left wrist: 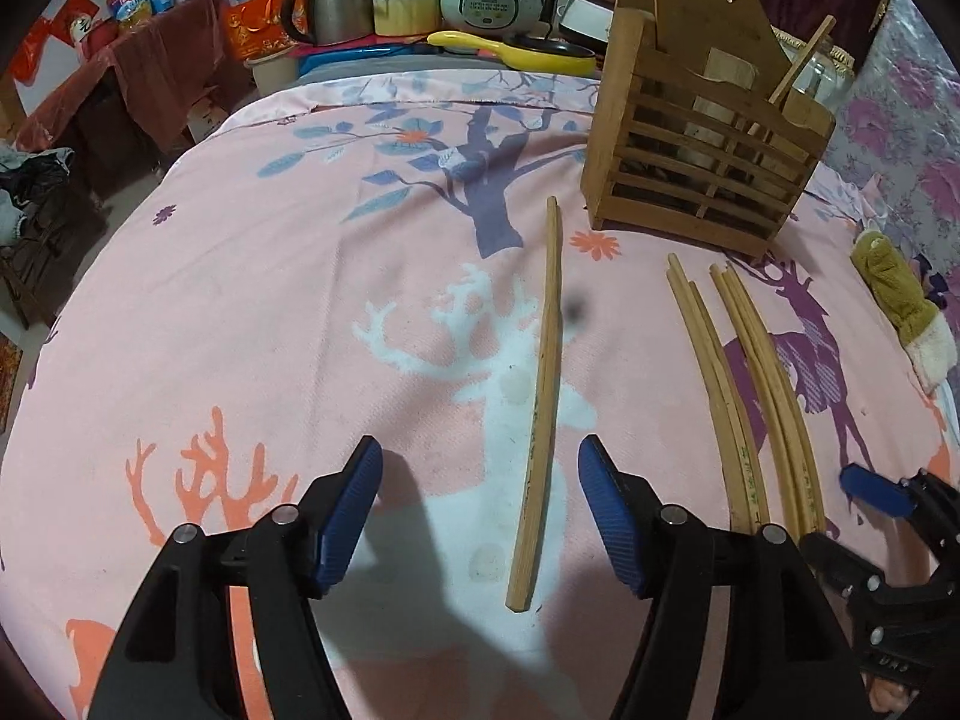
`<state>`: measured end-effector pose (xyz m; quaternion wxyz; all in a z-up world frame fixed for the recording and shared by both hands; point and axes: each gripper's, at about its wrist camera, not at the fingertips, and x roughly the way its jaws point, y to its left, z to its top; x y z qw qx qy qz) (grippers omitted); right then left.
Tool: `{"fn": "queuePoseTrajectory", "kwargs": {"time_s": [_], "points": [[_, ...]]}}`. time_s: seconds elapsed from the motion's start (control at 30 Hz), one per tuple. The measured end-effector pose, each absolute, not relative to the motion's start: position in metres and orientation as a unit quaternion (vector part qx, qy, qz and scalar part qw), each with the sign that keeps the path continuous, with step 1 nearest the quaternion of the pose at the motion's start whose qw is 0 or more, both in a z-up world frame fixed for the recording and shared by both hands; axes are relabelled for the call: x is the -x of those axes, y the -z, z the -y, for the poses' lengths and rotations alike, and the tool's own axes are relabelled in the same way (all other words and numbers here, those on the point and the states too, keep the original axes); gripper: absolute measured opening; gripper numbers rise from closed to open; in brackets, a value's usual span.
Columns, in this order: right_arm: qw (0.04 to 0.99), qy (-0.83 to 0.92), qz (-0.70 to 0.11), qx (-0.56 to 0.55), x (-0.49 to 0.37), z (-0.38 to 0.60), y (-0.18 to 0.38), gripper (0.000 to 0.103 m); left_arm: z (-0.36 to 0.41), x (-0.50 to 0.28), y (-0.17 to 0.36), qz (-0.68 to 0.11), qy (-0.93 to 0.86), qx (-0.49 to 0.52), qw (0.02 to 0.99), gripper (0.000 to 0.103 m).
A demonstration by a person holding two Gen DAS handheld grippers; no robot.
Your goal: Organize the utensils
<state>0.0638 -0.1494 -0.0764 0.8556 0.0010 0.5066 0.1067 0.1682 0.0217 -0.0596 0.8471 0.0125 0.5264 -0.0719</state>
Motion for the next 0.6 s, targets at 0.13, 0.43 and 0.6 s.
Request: {"fn": "queuePoseTrajectory", "kwargs": {"time_s": [0.13,0.43,0.6], "points": [[0.864,-0.036,-0.5,-0.036,-0.07,0.184,0.073,0.056,-0.02,-0.168,0.061,-0.528,0.07,-0.02,0.846,0.067],[0.873,-0.073,-0.476,-0.078,-0.06,0.192,0.056,0.044,-0.022,-0.163,0.058,-0.522,0.066,-0.024,0.85,0.067],[0.87,-0.058,-0.483,-0.077,-0.058,0.199,0.062,0.036,-0.023,-0.162,0.057,-0.52,0.063,-0.024,0.851,0.067]]}}
